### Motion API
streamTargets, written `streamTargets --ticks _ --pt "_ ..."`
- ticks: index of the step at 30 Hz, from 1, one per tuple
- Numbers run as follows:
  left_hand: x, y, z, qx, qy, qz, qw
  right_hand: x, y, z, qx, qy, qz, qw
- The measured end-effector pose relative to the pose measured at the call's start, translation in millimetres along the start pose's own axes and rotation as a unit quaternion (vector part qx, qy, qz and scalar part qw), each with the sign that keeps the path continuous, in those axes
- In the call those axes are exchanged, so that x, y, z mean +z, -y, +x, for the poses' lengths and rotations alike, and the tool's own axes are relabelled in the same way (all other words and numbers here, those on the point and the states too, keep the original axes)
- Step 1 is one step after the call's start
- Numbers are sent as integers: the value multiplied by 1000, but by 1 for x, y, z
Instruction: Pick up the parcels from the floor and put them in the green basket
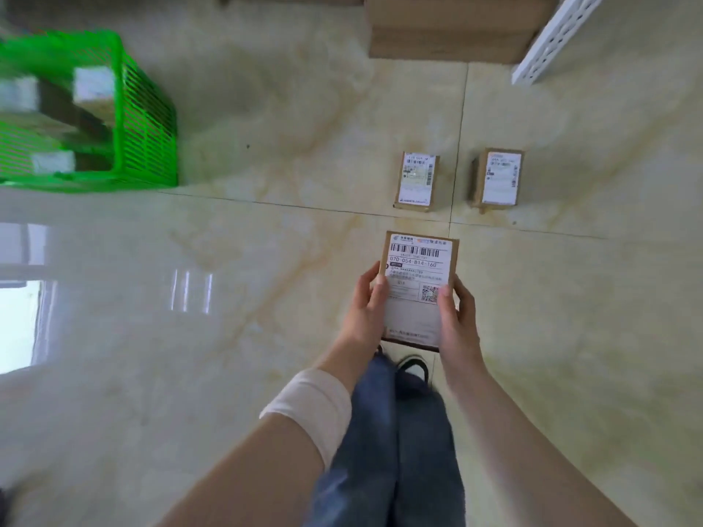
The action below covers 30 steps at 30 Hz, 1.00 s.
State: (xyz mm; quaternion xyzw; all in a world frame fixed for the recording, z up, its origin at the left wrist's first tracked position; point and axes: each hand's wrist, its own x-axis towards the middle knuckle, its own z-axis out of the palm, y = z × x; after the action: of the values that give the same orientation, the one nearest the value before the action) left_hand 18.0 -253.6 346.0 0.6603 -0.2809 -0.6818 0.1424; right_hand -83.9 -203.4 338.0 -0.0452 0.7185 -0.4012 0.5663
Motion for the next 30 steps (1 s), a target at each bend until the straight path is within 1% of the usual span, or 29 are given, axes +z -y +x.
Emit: streamTargets --ticks 4,10,13,17,21,26,30 --pt "-28 -46 -85 32 12 -50 998 16 56 -84 -14 17 -19 1000" --pt "-87 -68 -149 80 -50 -83 992 67 85 -148 -56 76 -76 993" --pt "-127 -76 -176 95 -70 -122 986 104 91 -178 -67 91 -100 989" --pt "-197 -85 -206 101 -107 -164 975 172 96 -220 -76 122 -122 982" --pt "-282 -92 -229 115 -138 -190 965 253 93 -261 -88 139 -149 975" --pt "-385 -105 -245 129 -157 -227 953 352 85 -296 -101 160 -169 967" --pt "-443 -125 -242 149 -158 -248 944 417 87 -303 -111 164 -165 966"
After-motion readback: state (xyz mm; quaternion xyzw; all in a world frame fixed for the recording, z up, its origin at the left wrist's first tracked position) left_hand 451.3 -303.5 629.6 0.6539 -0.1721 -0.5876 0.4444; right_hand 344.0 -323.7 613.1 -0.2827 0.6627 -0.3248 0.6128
